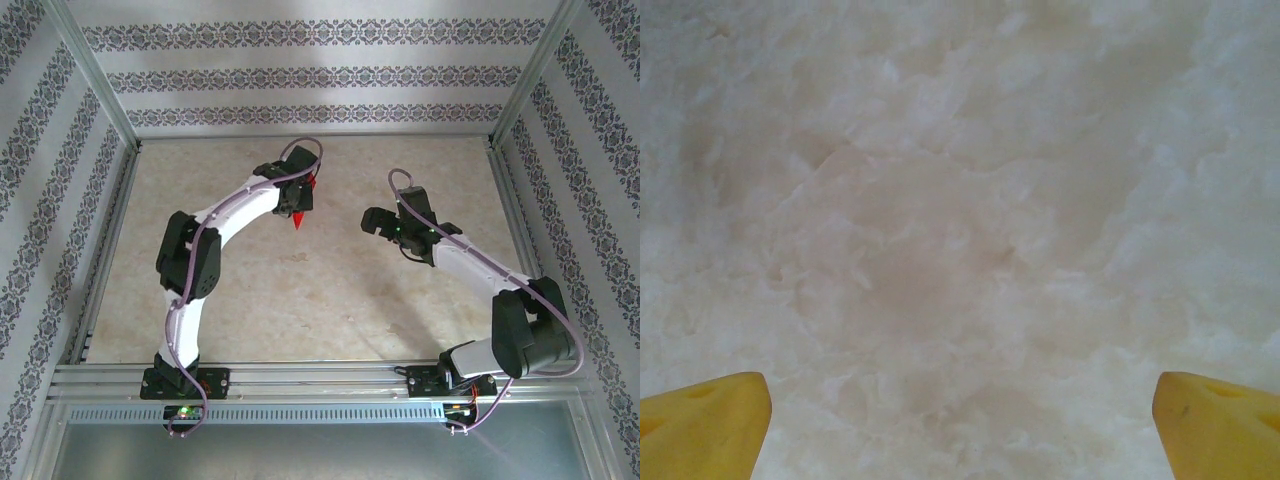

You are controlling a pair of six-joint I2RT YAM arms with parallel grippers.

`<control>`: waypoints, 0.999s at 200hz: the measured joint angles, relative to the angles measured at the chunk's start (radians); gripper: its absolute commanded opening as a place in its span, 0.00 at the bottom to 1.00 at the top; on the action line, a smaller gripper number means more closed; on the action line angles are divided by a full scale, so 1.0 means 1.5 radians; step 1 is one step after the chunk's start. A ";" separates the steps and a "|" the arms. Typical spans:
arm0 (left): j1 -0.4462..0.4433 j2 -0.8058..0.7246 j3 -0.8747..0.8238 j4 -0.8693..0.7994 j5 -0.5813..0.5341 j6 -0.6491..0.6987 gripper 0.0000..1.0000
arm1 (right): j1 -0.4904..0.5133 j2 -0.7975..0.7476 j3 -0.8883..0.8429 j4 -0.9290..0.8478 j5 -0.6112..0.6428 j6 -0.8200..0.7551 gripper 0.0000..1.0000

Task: Fold a paper plane with a square sheet of paper (pick it up from the middle)
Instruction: Move the paper plane to the top-center of the table.

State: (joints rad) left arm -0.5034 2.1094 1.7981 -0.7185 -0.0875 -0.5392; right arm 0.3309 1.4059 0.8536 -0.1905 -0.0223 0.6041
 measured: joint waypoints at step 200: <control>0.014 0.308 0.377 -0.247 0.021 -0.047 0.24 | -0.010 0.029 -0.004 -0.003 -0.060 0.005 0.98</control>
State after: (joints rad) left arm -0.4820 2.5713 2.3634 -1.0893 -0.0555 -0.6098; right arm 0.3157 1.4498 0.8474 -0.1947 -0.1123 0.6113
